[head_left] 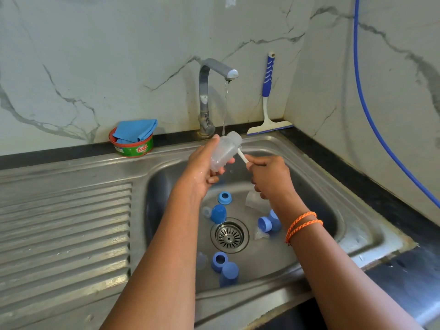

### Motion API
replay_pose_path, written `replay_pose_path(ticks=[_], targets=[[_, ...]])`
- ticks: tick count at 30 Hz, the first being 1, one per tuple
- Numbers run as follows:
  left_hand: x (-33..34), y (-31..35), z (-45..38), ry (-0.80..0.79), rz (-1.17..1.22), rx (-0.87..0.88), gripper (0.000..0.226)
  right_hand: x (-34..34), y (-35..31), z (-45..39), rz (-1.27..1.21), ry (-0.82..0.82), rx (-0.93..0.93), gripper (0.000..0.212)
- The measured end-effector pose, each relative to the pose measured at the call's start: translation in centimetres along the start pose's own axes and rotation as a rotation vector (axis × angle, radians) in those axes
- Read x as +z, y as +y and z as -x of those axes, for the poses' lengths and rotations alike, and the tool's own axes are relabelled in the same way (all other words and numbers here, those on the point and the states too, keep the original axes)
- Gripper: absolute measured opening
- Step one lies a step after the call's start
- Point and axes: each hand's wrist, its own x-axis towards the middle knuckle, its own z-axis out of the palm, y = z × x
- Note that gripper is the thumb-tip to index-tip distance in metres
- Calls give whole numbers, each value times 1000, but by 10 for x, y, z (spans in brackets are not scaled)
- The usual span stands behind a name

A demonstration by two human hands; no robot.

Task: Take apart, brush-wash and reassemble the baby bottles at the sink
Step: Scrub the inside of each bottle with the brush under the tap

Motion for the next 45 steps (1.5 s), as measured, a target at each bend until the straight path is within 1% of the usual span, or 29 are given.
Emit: replay_pose_path(ticks=[2, 3, 8, 11, 14, 16, 18, 20, 24, 26, 29, 31, 34, 35, 37, 40, 42, 45], targets=[[3, 0, 4, -81, -8, -59, 50, -1, 0, -2, -47, 1, 0, 24], [4, 0, 5, -92, 8, -79, 50, -2, -1, -2, -59, 1, -1, 22], [2, 1, 4, -34, 137, -69, 49, -5, -7, 0, -87, -45, -1, 22], [5, 2, 6, 13, 212, -63, 46, -5, -8, 1, -89, -62, -27, 28], [6, -1, 1, 109, 292, -59, 47, -6, -8, 2, -68, -69, -20, 28], [-2, -3, -6, 232, 351, -56, 46, -8, -8, 2, -92, -66, -7, 28], [-11, -6, -11, 351, 251, -47, 44, -11, -10, 2, -128, -68, -18, 28], [-12, -7, -11, 391, 179, -16, 43, -10, -12, 2, -103, -61, -67, 27], [1, -4, -6, 331, 115, 33, 38, 1, -5, 5, 159, 25, -221, 27], [1, -4, -4, 274, 106, 52, 35, 1, -2, 2, 223, 70, -221, 29], [-3, 0, -1, 195, 89, 73, 30, 2, -1, 1, 250, 80, -212, 29], [-4, 1, 2, 153, 93, 76, 32, 6, 1, -1, 296, 101, -192, 27], [-3, 1, 5, 115, 143, 83, 38, 9, 2, -3, 310, 129, -154, 33], [-3, 0, 4, 111, 164, 94, 37, 8, 2, -4, 307, 128, -152, 33], [-1, 1, 3, 120, 229, 129, 31, 3, 0, -2, 284, 100, -169, 26], [0, 3, 1, 203, 328, 147, 27, -3, -4, 4, 242, 53, -198, 25], [1, 2, -2, 234, 280, 145, 32, 1, -4, 5, 261, 53, -206, 26], [3, 0, -1, 162, 121, 175, 45, 4, -2, 4, 318, 91, -176, 21]])
